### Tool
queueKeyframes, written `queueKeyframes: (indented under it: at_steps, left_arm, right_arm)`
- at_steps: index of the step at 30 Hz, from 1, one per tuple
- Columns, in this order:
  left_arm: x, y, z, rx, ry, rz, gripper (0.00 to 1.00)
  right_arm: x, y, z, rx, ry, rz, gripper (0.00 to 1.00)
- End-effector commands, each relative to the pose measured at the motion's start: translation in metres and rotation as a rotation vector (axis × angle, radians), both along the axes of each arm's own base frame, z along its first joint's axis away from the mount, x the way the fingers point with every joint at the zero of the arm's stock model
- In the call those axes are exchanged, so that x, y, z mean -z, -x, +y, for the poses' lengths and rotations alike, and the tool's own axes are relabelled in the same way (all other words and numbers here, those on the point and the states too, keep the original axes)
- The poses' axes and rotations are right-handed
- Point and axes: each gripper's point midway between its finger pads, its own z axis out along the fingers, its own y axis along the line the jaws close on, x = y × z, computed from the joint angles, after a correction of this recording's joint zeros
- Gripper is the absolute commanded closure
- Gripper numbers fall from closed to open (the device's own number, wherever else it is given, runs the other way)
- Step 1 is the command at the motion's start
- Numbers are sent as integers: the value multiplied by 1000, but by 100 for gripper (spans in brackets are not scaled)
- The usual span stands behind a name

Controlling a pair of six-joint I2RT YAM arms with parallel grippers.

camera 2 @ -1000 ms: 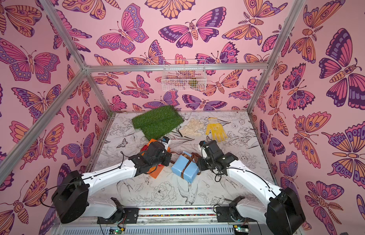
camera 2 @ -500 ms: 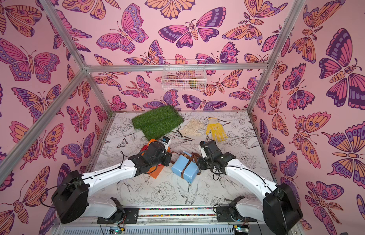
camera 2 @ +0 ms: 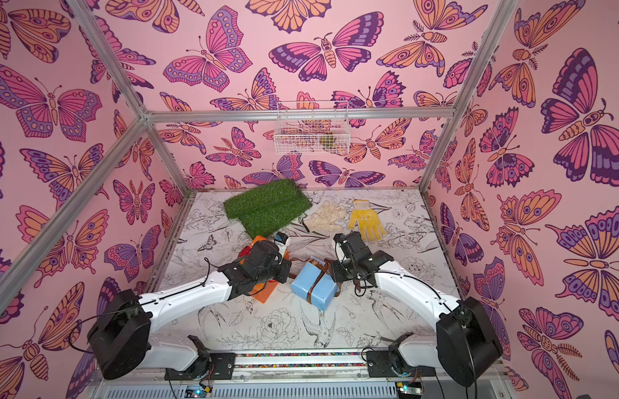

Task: Untie the ribbon bows on the gift boxes
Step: Untie the ribbon from the gift box.

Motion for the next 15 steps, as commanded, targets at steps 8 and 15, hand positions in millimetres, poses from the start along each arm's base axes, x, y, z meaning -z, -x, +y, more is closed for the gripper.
queueKeyframes:
  at_steps: [8,15]
  left_arm:
    - [3,2,0,17,3,-2,100]
    - [5,1,2,3,-2,-3,100]
  right_arm:
    - [6,-2,0,-32,40,35,77]
    - [3,-1,-4,-17,53,25,100]
